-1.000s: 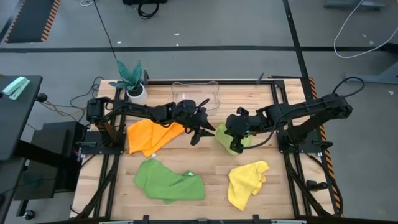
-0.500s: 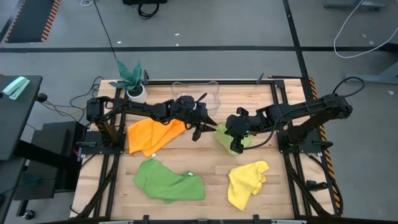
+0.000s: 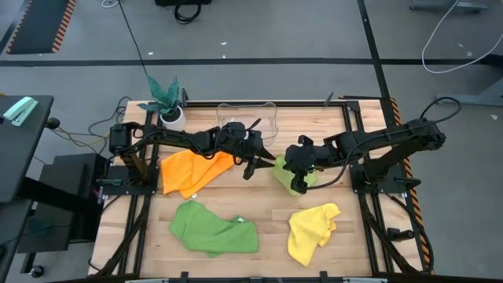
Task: Fold microfiber towels
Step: Fold the light green microfiber cloth
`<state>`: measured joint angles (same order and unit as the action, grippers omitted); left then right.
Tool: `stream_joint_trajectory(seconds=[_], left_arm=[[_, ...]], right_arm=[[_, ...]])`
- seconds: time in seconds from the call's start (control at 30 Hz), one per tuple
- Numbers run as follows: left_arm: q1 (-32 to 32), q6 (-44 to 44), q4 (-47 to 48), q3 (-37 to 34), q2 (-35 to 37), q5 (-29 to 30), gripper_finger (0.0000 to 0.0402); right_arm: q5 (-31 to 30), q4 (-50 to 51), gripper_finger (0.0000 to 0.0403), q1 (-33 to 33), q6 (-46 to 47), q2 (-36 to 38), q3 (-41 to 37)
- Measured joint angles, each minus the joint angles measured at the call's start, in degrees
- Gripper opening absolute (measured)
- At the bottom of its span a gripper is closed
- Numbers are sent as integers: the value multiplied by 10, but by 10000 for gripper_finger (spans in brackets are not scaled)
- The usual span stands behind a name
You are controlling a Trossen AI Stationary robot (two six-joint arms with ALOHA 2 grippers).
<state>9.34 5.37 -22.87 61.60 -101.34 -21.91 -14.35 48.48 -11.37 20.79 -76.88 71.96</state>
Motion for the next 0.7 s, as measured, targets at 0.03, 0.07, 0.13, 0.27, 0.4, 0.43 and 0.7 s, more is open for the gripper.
stream_joint_trajectory(seconds=[0.03,0.07,0.13,0.27,0.4,0.43,0.7], left_arm=[[0,0,0,0,0,0,142],[-1,0,0,0,0,0,142],[-2,0,-1,0,0,0,139],[-2,3,2,11,0,0,135],[-4,3,5,25,1,0,137],[-5,3,7,27,1,0,137],[-6,0,45,30,1,0,117]], right_arm=[[0,-3,0,0,-1,0,0],[0,-5,0,0,-4,0,0],[0,-7,0,0,-10,0,0],[0,-15,0,0,-15,0,0],[0,-19,0,0,-18,0,2],[0,-18,0,0,-19,0,5],[0,-20,0,0,-32,0,24]])
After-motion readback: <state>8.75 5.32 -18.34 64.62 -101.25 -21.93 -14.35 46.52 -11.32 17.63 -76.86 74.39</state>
